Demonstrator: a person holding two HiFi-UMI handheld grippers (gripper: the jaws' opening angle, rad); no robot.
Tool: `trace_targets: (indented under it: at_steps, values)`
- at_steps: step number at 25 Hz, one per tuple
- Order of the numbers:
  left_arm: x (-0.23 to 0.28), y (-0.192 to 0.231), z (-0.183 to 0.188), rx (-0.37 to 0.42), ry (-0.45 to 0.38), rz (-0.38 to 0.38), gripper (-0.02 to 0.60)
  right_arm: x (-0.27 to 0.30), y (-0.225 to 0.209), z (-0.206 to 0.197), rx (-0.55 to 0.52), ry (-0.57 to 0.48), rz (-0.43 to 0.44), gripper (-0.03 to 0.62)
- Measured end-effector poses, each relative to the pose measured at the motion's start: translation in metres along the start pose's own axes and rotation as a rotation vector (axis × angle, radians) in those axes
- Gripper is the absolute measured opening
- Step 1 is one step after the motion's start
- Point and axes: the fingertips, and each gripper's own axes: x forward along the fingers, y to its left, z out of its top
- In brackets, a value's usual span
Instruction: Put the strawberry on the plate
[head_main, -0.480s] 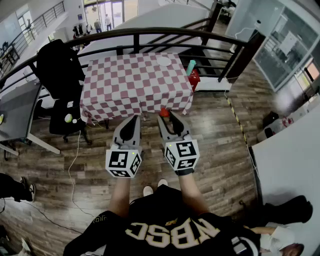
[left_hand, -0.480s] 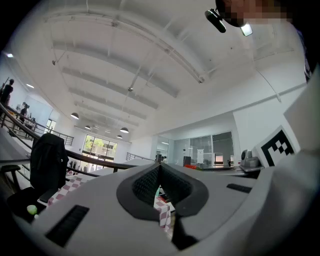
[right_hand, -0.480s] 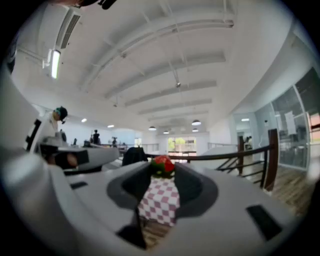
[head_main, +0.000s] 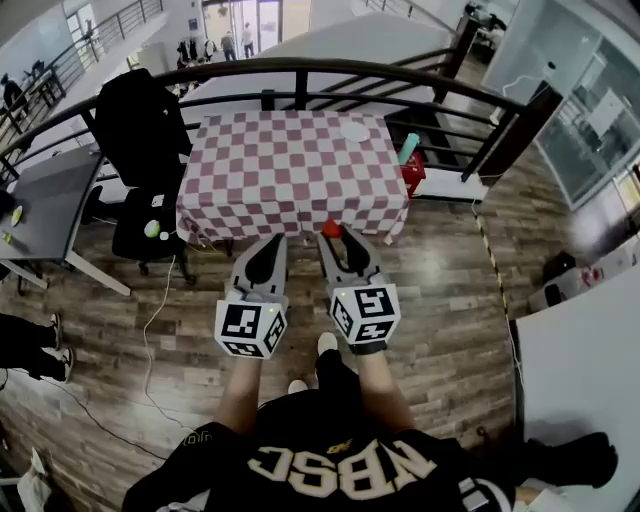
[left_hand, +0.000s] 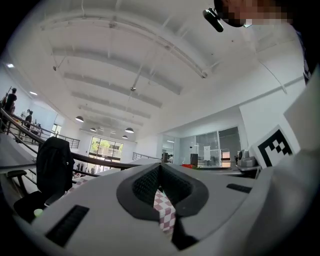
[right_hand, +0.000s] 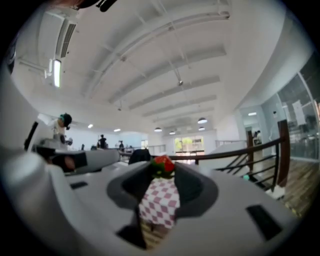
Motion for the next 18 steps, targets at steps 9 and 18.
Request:
trace_targets:
  at_steps: [9,18]
  values:
    - [0.109,-0.003,0.001,0.005,-0.004,-0.010,0.012,0.067,-0.086,0.038,0.079,-0.075,0.039,0.150]
    - [0.200,-0.038,-0.025,0.015,0.044,-0.075,0.012,0.093,-0.186,0.032,0.160,-0.095,-0.016,0.150]
